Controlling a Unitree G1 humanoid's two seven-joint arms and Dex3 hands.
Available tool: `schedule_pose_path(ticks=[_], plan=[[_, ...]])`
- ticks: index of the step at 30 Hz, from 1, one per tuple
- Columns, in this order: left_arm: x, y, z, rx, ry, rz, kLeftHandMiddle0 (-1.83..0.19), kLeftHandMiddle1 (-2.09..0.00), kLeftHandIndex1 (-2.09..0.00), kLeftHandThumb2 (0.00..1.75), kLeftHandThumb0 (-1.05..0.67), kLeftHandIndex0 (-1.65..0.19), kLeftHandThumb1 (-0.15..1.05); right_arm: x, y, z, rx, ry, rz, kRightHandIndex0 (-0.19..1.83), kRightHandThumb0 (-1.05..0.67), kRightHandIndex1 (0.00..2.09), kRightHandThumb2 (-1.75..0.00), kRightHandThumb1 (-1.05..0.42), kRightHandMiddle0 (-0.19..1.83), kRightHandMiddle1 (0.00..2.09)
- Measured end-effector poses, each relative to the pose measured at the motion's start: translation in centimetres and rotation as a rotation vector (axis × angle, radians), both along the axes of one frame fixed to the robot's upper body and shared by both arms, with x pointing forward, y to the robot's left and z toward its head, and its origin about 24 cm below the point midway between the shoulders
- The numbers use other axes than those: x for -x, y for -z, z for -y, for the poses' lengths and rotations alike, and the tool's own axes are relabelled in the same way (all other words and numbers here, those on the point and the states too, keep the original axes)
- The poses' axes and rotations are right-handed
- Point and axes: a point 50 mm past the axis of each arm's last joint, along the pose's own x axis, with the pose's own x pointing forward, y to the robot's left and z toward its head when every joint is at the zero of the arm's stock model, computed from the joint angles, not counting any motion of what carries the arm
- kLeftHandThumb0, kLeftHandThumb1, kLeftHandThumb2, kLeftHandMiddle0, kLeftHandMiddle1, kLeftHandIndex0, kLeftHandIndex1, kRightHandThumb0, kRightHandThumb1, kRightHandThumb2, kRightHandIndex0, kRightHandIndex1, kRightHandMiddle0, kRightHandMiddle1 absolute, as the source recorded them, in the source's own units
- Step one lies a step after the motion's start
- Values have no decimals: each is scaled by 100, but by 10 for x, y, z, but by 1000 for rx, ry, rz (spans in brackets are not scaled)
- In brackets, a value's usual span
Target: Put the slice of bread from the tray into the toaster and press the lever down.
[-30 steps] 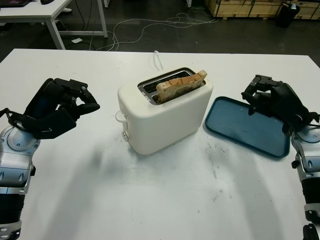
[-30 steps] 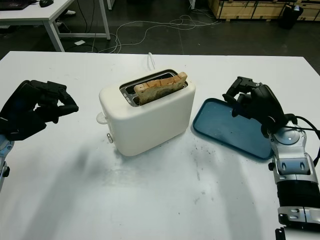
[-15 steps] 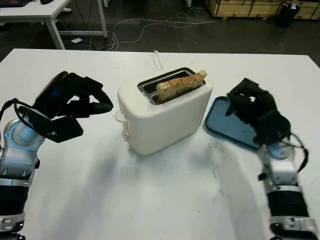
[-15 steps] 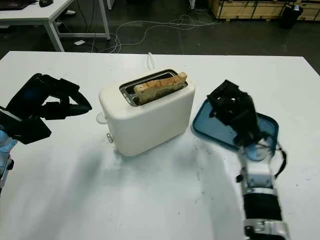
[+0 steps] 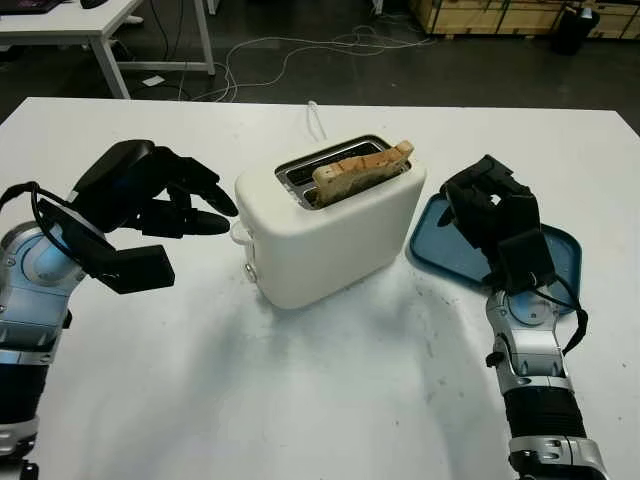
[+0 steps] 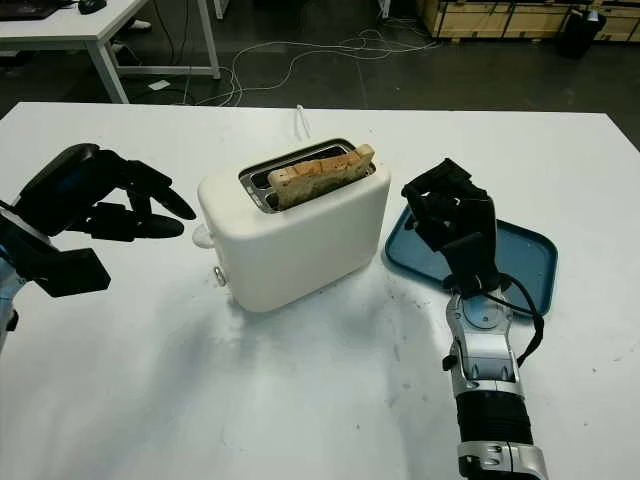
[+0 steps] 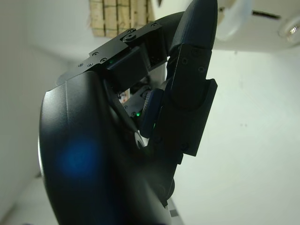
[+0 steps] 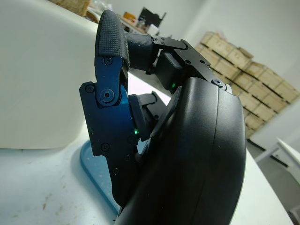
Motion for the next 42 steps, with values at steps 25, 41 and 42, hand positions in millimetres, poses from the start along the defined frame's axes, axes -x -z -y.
schedule_pose_path(ticks=[25,41,42], plan=[[-7,15,4,-122,67,-38,-113,-156,-4,14,-83,-111,92,1,-1,9,-16,26,6,87,-55,175,-27,-92,74,149],[-23,49,6,-47,34,-194,-135,-105,-2,0,-74,-128,80,2,0,11,-20,30,1,84,-58,175,-25,-92,67,160],[-26,51,8,-39,29,-180,-136,-106,-2,0,-75,-129,79,2,0,11,-22,30,1,85,-58,175,-25,-92,67,159]])
